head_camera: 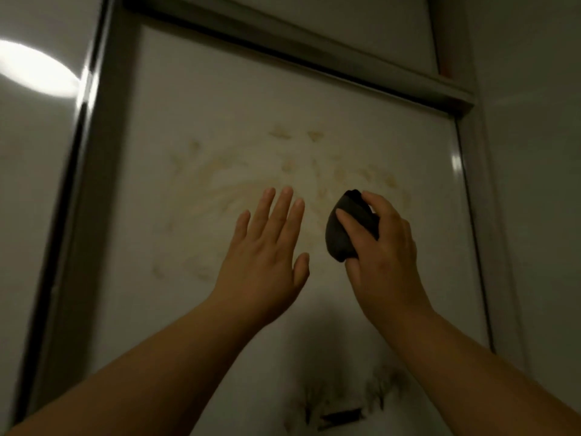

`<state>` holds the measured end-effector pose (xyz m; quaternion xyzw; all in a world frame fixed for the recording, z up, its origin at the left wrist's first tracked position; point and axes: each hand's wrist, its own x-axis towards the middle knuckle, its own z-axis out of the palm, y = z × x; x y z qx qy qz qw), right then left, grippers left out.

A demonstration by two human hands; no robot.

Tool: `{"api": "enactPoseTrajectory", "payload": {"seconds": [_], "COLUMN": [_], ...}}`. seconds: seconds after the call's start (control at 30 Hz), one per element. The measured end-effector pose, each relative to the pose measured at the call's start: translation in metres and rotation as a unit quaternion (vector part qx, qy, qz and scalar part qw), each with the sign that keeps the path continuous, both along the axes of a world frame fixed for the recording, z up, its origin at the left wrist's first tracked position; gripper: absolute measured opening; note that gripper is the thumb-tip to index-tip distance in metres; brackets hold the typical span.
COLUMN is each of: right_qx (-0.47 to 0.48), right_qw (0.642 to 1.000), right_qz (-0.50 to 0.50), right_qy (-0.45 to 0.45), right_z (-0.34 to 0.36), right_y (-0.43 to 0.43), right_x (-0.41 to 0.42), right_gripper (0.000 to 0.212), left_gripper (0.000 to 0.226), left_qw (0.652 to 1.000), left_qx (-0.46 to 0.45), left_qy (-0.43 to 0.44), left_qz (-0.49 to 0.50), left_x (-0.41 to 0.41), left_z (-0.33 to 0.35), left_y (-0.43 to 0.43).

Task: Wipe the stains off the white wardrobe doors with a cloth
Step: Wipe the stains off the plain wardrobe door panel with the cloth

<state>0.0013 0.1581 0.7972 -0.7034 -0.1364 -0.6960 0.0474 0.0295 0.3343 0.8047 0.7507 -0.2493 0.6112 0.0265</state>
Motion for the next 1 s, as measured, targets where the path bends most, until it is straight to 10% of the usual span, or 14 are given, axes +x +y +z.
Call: {"api": "enactPoseTrajectory", "payload": {"seconds": [1.0], "right_qx": [-0.02], "right_qw": [0.958], "right_qz": [0.254], "right_qy": [-0.13], "right_z": [0.166], "right_y": [0.192], "right_x": [0.161], "right_gripper": [0.048], "left_gripper": [0.07], "left_qw": [0.968], "left_qx": [-0.013], "left_qy": [-0.064], "left_qz": [0.244], "left_x": [0.075], "left_z": [0.106], "left_y": [0.2]}}
